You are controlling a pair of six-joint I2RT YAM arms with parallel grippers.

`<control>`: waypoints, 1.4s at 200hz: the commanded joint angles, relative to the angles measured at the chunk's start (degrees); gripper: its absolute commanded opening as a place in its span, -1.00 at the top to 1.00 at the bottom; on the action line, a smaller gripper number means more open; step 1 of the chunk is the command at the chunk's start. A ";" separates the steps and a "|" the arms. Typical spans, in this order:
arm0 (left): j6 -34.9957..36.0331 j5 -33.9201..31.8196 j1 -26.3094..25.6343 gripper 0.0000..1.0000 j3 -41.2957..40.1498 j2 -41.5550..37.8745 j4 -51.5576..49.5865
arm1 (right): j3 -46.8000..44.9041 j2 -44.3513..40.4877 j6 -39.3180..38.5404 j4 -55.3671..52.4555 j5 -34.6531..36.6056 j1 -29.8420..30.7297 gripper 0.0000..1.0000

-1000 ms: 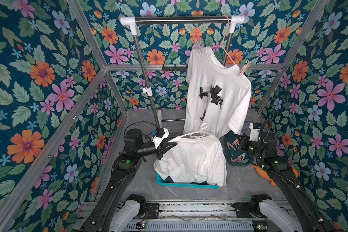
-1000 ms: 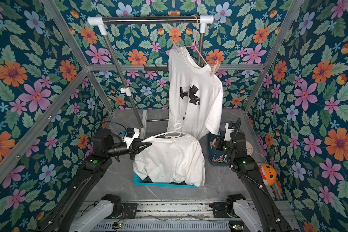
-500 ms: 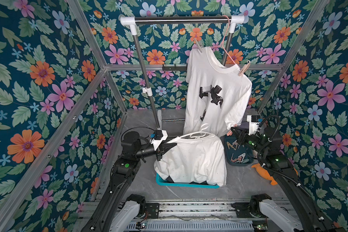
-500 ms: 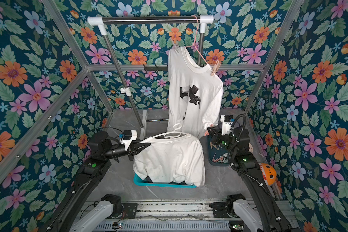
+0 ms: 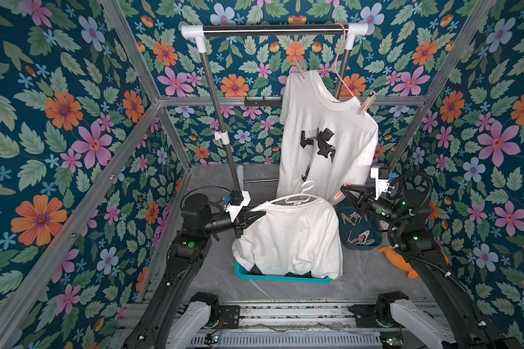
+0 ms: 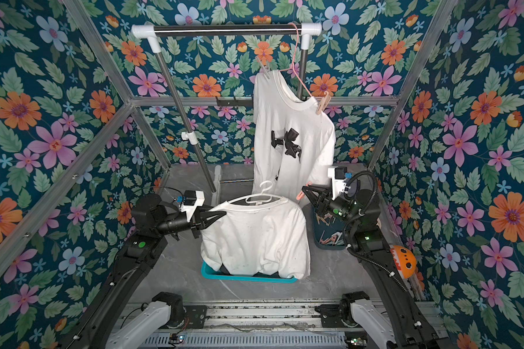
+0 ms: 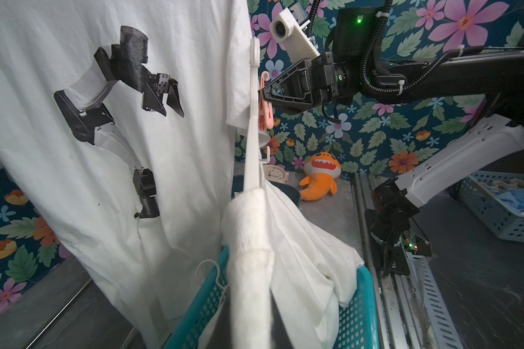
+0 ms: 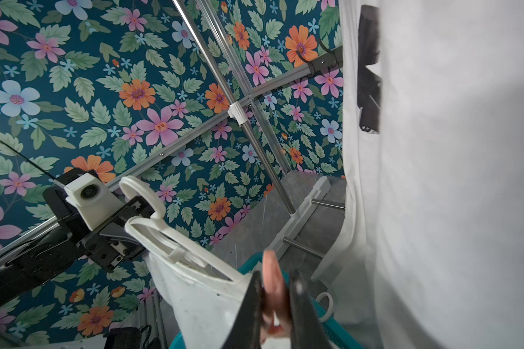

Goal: Use clothespins to secure the t-shirt on both sides of the hanger
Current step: Clamp the T-shirt on the hanger.

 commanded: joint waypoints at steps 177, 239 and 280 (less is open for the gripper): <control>-15.87 13.31 6.57 1.00 8.26 7.50 15.73 | 8.74 6.49 1.24 13.12 -12.99 -1.44 0.96; -21.58 14.41 7.64 1.00 8.17 7.60 22.51 | 12.05 10.16 6.45 19.97 -18.01 -2.42 1.00; -22.73 14.85 7.85 1.00 8.13 7.77 23.27 | 11.22 11.78 11.38 27.14 -21.58 -3.75 1.00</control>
